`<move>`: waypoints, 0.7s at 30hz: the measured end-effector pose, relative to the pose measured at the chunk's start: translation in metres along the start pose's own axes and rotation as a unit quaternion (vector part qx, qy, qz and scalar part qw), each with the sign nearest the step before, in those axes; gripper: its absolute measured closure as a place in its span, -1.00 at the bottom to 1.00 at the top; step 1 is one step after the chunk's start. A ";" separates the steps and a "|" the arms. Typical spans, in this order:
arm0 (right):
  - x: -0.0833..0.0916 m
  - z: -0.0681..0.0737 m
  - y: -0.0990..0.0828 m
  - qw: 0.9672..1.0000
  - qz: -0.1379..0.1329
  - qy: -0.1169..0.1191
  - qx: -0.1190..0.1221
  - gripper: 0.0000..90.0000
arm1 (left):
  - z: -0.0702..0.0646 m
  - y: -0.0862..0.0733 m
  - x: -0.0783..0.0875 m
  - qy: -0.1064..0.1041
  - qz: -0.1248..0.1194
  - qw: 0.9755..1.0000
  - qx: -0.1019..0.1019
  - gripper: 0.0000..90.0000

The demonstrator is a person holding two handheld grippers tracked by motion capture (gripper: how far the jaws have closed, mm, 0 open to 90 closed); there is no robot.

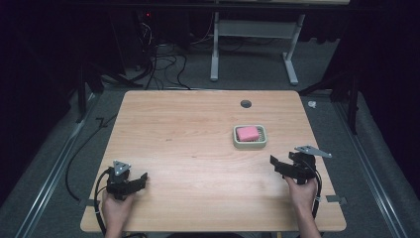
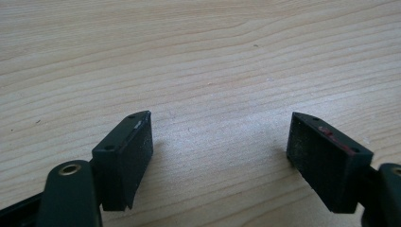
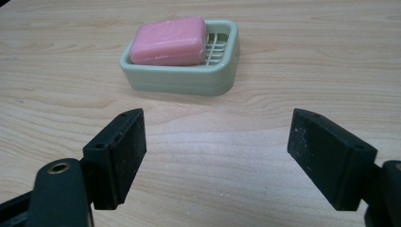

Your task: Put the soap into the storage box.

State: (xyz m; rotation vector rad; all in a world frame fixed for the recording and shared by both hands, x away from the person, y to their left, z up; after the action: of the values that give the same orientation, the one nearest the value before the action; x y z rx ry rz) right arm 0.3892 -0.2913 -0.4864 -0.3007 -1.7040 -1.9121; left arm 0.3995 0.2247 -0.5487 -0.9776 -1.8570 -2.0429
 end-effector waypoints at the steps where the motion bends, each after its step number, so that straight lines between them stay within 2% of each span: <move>1: 0.000 0.000 -0.001 1.000 0.001 0.000 -0.001 -0.54 | 0.000 0.000 0.000 0.000 0.001 1.000 0.000 -0.47; 21: -0.008 -0.005 -0.024 1.000 0.018 -0.007 -0.005 -0.54 | 0.000 0.000 0.000 0.000 0.001 1.000 0.000 -0.47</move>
State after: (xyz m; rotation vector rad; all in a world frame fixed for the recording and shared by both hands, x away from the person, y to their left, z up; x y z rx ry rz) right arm 0.3839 -0.2929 -0.5117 -0.3461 -1.6868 -1.8984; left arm 0.3994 0.2248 -0.5487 -0.9774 -1.8553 -2.0425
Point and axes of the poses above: each handheld gripper's, and its own axes: x roughly backward along the jaws, y roughly out of its top, z roughly to its left, the point moved 6 cm from there along -x, roughly forward along the jaws, and after that the axes turned 6 degrees about -z, right-handed, at the moved point
